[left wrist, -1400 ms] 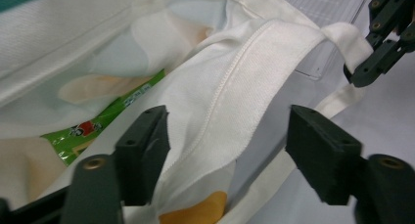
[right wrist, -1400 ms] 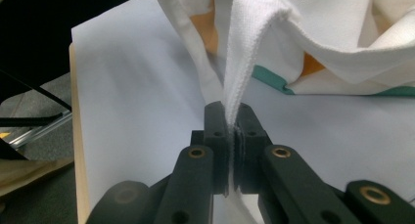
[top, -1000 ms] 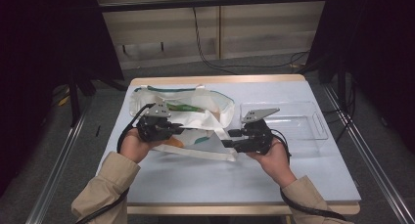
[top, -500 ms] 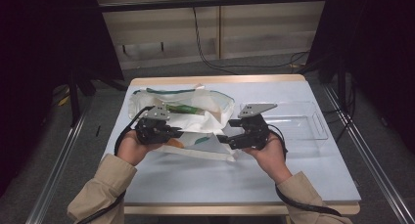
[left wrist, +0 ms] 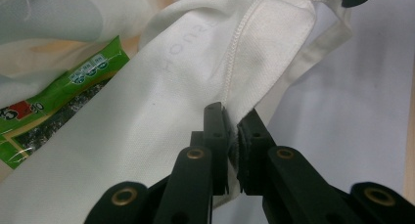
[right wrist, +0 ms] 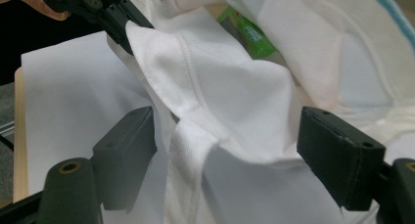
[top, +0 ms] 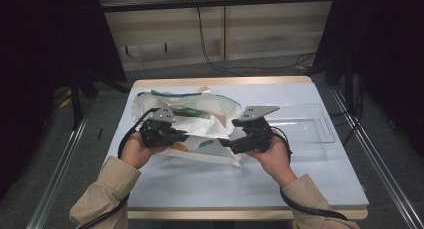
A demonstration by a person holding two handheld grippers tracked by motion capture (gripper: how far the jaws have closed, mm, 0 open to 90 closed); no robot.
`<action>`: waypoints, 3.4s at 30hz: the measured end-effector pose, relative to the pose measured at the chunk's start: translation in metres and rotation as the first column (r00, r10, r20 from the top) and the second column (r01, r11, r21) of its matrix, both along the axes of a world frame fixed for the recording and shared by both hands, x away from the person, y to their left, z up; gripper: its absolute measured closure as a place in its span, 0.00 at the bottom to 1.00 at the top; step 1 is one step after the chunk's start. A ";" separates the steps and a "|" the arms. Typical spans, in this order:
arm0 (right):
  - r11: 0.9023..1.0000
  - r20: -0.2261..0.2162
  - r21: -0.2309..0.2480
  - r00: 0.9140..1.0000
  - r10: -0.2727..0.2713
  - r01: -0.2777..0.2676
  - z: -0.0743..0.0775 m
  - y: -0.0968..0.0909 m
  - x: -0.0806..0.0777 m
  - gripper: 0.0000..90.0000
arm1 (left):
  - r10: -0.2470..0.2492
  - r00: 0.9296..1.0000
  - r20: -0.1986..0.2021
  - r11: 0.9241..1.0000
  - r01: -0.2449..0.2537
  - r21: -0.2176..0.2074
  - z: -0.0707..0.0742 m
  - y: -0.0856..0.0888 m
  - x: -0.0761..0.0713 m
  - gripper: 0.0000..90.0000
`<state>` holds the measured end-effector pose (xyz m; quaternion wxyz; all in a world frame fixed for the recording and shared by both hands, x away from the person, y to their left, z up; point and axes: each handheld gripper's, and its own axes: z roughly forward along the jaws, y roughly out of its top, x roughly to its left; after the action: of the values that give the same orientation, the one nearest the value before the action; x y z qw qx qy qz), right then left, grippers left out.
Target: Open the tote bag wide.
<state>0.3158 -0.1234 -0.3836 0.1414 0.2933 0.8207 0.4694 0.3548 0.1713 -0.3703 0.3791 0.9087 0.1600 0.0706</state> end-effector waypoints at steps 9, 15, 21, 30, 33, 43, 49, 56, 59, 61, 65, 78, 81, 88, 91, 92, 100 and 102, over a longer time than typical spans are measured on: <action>0.994 -0.003 -0.073 0.997 0.081 -0.081 -0.015 0.027 0.008 0.46 | -0.024 1.000 -0.009 1.000 0.024 -0.009 0.001 0.000 0.000 0.95; 0.993 -0.036 -0.100 0.997 0.064 -0.067 -0.021 0.030 0.011 0.78 | 0.023 0.999 -0.044 0.998 -0.026 -0.054 0.001 0.010 0.003 0.74; 0.992 -0.048 -0.099 0.997 0.067 -0.071 -0.022 0.027 0.015 0.82 | 0.108 0.994 -0.027 0.991 -0.109 -0.074 0.007 0.029 0.005 0.45; 0.992 -0.057 -0.103 0.996 0.074 -0.079 -0.025 0.027 0.014 0.82 | 0.160 0.987 -0.005 0.979 -0.159 -0.128 0.023 0.041 0.011 0.39; 0.989 -0.055 -0.115 0.995 0.082 -0.088 -0.026 0.027 0.012 0.83 | 0.153 0.988 0.007 0.983 -0.151 -0.108 0.026 0.038 0.013 0.40; 0.983 -0.055 -0.138 0.992 0.113 -0.120 -0.030 0.028 0.006 0.84 | 0.155 0.988 0.001 0.979 -0.153 -0.133 0.028 0.026 0.028 0.61; 0.979 -0.062 -0.156 0.991 0.122 -0.131 -0.034 0.029 0.004 0.85 | 0.173 0.985 0.007 0.976 -0.171 -0.132 0.024 0.021 0.037 0.74; 0.973 -0.085 -0.173 0.987 0.138 -0.151 -0.039 0.031 0.000 0.86 | 0.214 0.977 -0.006 0.966 -0.212 -0.150 0.020 0.018 0.046 0.83; 0.974 -0.090 -0.172 0.987 0.137 -0.150 -0.040 0.031 0.000 0.87 | 0.229 0.973 -0.018 0.961 -0.229 -0.157 0.021 0.017 0.049 0.84; 0.974 -0.090 -0.167 0.986 0.138 -0.152 -0.042 0.030 -0.001 0.87 | 0.236 0.971 -0.032 0.957 -0.238 -0.166 0.021 0.017 0.052 0.85; 0.974 -0.090 -0.166 0.986 0.138 -0.151 -0.043 0.030 -0.002 0.87 | 0.251 0.967 -0.037 0.953 -0.253 -0.168 0.021 0.016 0.058 0.87; 0.969 -0.117 -0.175 0.981 0.154 -0.173 -0.051 0.031 -0.007 0.90 | 0.280 0.959 -0.040 0.944 -0.283 -0.168 0.022 0.014 0.070 0.89; 0.964 -0.108 -0.192 0.980 0.166 -0.185 -0.054 0.031 -0.009 0.91 | 0.289 0.957 -0.039 0.942 -0.291 -0.167 0.021 0.014 0.073 0.89; 0.963 -0.116 -0.191 0.978 0.171 -0.191 -0.055 0.033 -0.009 0.92 | 0.304 0.952 -0.042 0.939 -0.307 -0.157 0.020 0.012 0.080 0.89; 0.963 -0.124 -0.185 0.977 0.174 -0.195 -0.055 0.033 -0.009 0.92 | 0.307 0.951 -0.049 0.938 -0.311 -0.156 0.018 0.011 0.083 0.90; 0.963 -0.124 -0.186 0.977 0.176 -0.197 -0.055 0.033 -0.009 0.92 | 0.306 0.951 -0.050 0.937 -0.310 -0.159 0.018 0.011 0.083 0.90; 0.961 -0.140 -0.167 0.970 0.198 -0.220 -0.055 0.034 -0.011 0.92 | 0.307 0.951 -0.047 0.936 -0.310 -0.167 0.018 0.009 0.084 0.96; 0.960 -0.149 -0.163 0.968 0.204 -0.228 -0.054 0.036 -0.014 0.92 | 0.304 0.952 -0.046 0.937 -0.307 -0.168 0.018 0.009 0.084 0.98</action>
<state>0.3018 -0.0877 -0.4379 0.0608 0.2181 0.8941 0.3864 0.4389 0.1806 -0.3523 0.4395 0.8371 0.3081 0.1057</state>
